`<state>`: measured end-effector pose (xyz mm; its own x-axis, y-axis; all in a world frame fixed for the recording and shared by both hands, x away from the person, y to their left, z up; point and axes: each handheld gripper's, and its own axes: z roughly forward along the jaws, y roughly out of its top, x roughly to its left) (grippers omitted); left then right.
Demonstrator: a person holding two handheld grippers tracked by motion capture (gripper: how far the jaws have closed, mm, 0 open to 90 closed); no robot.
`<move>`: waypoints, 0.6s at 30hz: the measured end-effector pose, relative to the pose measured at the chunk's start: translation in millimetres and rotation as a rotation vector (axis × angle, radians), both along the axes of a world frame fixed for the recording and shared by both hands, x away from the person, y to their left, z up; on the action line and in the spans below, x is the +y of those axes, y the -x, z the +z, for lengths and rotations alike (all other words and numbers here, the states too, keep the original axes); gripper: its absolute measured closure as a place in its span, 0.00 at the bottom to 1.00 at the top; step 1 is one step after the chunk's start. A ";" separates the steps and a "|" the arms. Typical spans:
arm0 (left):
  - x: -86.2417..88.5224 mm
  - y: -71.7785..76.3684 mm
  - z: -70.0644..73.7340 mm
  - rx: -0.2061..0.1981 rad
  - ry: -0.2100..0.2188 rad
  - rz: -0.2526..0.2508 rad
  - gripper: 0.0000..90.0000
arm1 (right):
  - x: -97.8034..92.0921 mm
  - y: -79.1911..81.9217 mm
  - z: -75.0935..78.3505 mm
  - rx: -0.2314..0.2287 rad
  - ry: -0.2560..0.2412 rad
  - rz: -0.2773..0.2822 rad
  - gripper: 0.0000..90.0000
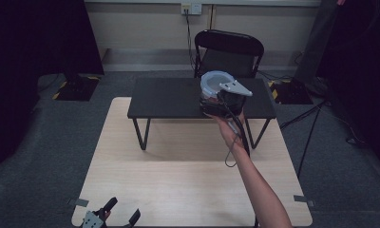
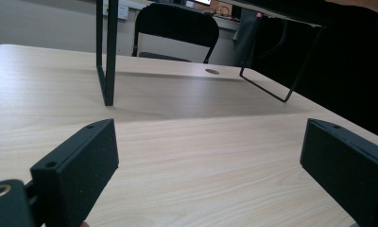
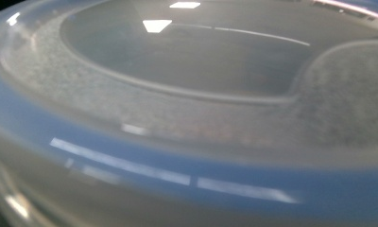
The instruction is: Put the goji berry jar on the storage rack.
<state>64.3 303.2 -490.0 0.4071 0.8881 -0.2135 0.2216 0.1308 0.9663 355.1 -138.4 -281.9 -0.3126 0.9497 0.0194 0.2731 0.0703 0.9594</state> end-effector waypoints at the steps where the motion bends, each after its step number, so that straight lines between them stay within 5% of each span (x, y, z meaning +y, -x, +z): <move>1: -0.2 -0.1 0.9 0.002 -0.006 0.001 0.04 | 2.6 -2.3 -0.1 0.006 -0.002 -0.004 0.02; 18: -0.3 -0.9 3.2 0.013 -0.009 0.010 0.01 | 37.0 -34.8 -5.4 0.036 -0.006 -0.035 0.02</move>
<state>65.2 302.9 -486.8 0.3959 0.8937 -0.2109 0.2326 0.1245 0.9646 389.9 -101.4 -287.3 -0.2781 0.9599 0.0354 0.3099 0.0548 0.9492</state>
